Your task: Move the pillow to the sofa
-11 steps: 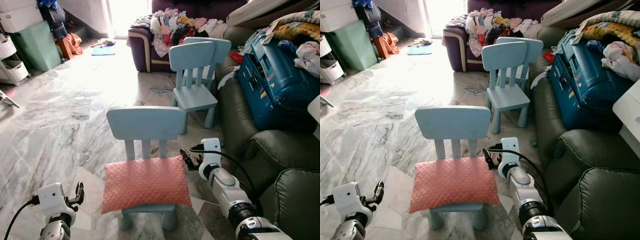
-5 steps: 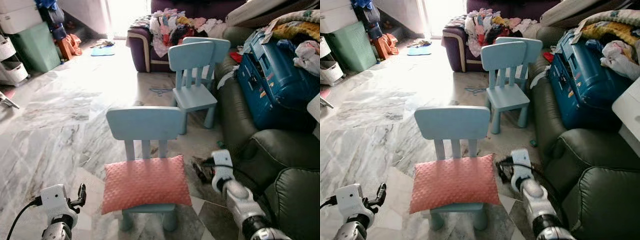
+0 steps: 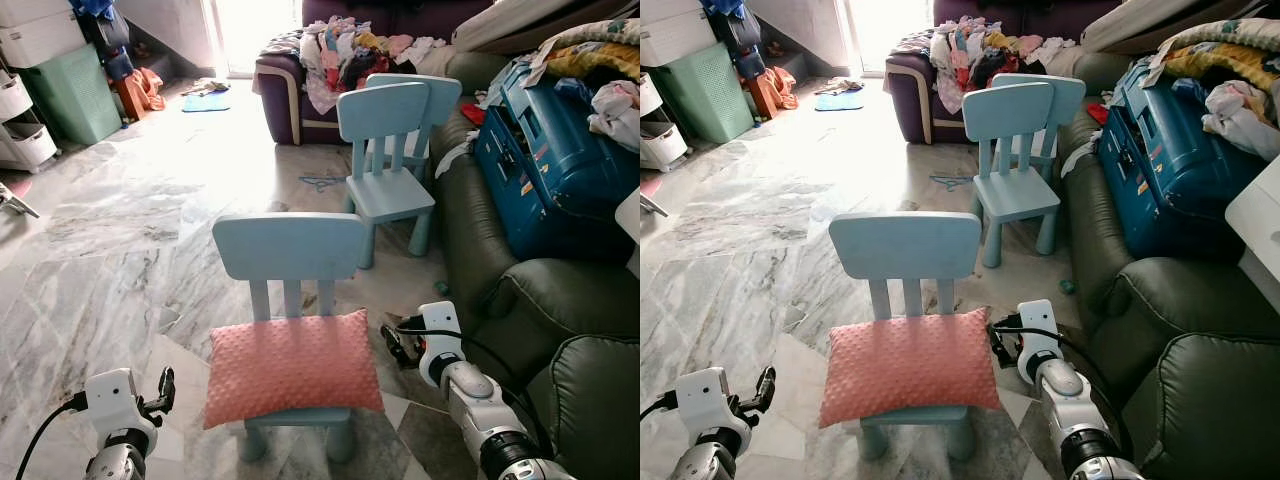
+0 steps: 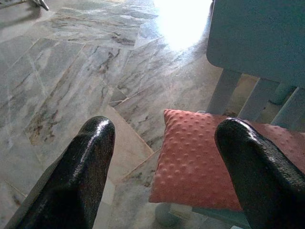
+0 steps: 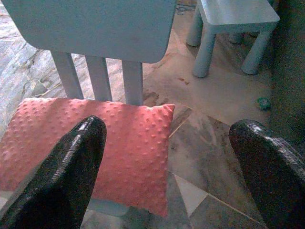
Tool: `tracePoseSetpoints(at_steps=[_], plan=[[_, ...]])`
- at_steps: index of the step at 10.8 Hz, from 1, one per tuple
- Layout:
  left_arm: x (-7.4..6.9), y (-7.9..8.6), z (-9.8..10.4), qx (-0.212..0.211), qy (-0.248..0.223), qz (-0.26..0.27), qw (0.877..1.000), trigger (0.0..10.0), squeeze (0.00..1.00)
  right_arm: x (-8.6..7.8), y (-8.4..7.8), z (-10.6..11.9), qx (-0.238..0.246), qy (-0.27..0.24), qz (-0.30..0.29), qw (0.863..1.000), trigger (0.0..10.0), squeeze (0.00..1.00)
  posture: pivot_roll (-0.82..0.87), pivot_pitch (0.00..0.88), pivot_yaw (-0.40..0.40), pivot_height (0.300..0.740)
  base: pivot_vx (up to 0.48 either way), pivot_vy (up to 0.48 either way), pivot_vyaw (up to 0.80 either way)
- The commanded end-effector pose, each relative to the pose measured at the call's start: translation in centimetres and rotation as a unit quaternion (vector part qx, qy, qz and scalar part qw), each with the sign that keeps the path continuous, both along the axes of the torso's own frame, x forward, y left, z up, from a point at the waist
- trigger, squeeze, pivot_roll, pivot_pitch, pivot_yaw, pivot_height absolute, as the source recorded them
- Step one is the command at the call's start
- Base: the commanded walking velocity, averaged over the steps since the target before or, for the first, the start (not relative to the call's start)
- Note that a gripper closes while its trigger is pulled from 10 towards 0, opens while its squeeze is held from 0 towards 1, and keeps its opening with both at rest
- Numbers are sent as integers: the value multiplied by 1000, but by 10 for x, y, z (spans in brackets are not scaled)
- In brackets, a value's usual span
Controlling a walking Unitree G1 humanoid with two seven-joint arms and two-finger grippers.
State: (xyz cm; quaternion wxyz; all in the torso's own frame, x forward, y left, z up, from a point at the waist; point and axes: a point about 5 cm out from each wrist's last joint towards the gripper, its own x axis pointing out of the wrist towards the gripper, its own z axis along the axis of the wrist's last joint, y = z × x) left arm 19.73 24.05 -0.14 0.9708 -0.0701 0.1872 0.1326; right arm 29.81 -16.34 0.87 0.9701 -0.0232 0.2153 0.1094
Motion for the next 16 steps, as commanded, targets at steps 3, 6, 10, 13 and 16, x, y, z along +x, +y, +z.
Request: tracePoseSetpoints(at_steps=[3,6,10,13,16], plan=[[0,0,-1,2,4,-2,1000,10000,0,1,2,2,4,-7,4,1000,10000,0,-105,21,37,740,0,0,0],[1,-1,-3,1,5,-3,1000,10000,0,1,2,3,4,-6,6,1000,10000,0,-107,23,35,740,0,0,0],[1,-2,-3,1,5,-2,1000,10000,0,1,3,2,5,-4,9,1000,10000,0,-106,21,34,740,0,0,0],[0,-2,-3,1,5,-2,1000,10000,0,1,4,2,6,-3,10,1000,10000,0,-105,21,34,740,0,0,0],[0,-1,-3,2,4,-2,1000,10000,0,1,5,2,8,-1,10,1000,10000,0,-102,21,35,685,0,0,0]])
